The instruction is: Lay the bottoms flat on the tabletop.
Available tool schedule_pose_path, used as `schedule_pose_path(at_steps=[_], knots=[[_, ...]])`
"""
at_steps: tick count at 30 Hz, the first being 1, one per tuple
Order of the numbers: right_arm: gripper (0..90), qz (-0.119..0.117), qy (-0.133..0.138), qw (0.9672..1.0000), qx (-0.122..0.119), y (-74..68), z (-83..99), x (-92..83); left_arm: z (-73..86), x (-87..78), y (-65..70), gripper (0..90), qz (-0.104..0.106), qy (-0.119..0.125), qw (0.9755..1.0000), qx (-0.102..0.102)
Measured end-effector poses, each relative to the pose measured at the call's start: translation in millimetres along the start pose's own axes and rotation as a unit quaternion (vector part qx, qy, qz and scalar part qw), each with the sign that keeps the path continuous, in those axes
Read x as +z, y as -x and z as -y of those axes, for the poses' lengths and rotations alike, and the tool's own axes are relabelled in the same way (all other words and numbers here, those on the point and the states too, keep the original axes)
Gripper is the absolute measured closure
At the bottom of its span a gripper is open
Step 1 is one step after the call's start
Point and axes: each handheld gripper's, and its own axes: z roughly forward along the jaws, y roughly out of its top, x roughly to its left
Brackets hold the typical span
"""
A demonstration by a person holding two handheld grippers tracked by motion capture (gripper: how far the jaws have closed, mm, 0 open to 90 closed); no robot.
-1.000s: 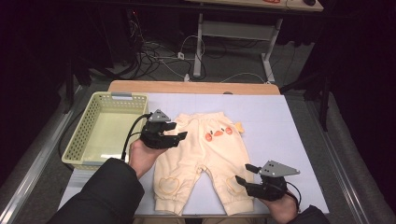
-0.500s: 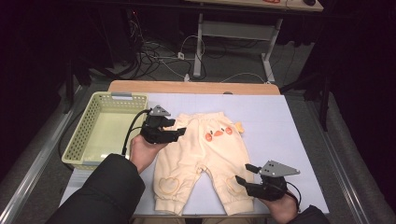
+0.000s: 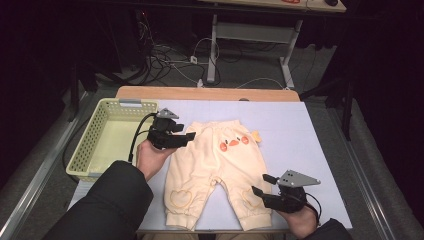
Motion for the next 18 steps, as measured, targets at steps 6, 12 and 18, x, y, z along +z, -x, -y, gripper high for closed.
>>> schedule_pose_path(at_steps=[6, 12, 18], knots=[[42.0, -0.001, -0.001, 1.0, 0.0, 0.2, 0.0, 0.4, -1.9, 5.4, -3.3, 41.3, -0.002, -0.006, 1.0, -0.002], [42.0, -0.002, -0.003, 1.0, 0.001, 0.5, 0.1, 0.6, -1.8, 10.4, -8.6, 41.3, -0.006, -0.012, 0.9999, -0.008], [42.0, -0.001, -0.003, 1.0, 0.0, 0.2, 0.2, 0.4, -2.2, 9.6, -11.8, 41.3, -0.012, -0.011, 0.9998, -0.012]])
